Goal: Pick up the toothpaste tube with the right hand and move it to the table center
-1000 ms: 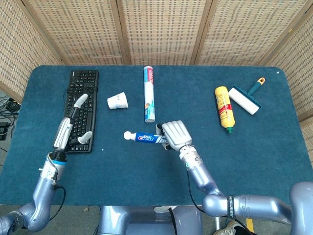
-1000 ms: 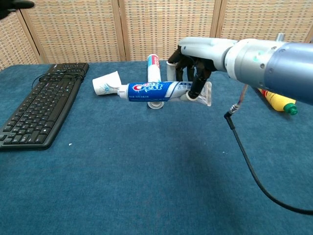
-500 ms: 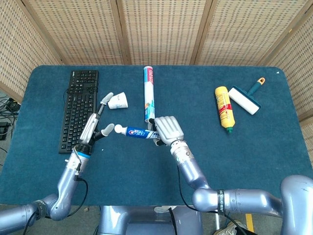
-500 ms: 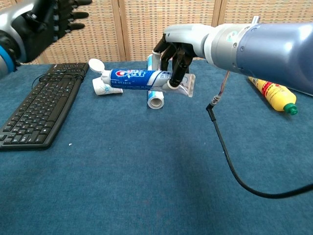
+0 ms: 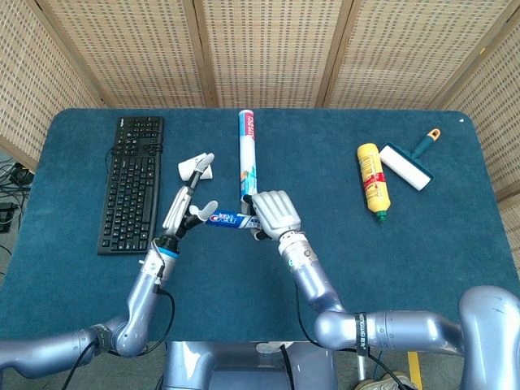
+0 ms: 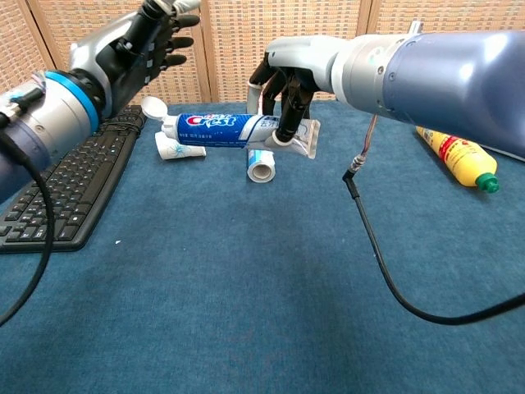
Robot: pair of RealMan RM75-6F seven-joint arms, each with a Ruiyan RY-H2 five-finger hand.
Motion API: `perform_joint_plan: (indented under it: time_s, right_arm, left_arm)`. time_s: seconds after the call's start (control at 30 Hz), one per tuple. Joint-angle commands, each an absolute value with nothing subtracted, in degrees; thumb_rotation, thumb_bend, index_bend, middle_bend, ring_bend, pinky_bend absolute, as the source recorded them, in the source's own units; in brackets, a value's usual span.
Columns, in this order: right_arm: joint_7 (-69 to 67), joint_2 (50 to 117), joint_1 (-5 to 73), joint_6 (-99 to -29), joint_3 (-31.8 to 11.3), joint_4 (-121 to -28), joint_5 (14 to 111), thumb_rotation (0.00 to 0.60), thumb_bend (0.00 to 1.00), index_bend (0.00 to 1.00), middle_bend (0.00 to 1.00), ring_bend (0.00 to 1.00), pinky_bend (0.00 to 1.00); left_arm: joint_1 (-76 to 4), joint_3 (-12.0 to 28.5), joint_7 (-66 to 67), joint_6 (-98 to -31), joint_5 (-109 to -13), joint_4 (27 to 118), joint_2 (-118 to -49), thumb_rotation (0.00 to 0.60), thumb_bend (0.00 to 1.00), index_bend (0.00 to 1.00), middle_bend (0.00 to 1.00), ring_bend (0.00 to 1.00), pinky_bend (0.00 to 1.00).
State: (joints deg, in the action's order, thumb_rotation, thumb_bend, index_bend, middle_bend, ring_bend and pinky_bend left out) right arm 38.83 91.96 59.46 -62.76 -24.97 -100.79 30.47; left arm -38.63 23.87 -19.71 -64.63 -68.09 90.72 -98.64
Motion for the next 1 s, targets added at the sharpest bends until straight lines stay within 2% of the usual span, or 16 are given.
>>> perform_joint_plan:
  time_s: [0.03, 0.53, 1.0]
  right_arm:
    - [38.99, 91.57, 59.85, -62.83, -24.26, -101.17, 30.72, 0.6, 0.72, 0.76, 0.74, 0.63, 0.6]
    - [36.32, 90.14, 60.38, -63.5, -23.6, -102.43, 30.78, 0.6, 0.72, 0.76, 0.74, 0.63, 0.6]
    - [32.87, 87.11, 60.07, -62.7, -24.06, -104.8, 30.57, 0.6, 0.72, 0.76, 0.74, 0.63, 0.6]
  left_arm:
    - [-39.6, 24.16, -18.93, -64.21, -67.05, 89.76, -99.92, 0.12, 0.0, 0.0, 0.0, 0.0, 0.0]
    - [-40.66, 23.31, -18.96, -64.02, -66.26, 86.13, -103.28, 0.124, 0.0, 0.0, 0.0, 0.0, 0.0]
    - [-39.12, 23.77, -23.66, -64.72, -66.63, 84.9, -102.75, 0.134, 0.0, 0.0, 0.0, 0.0, 0.0]
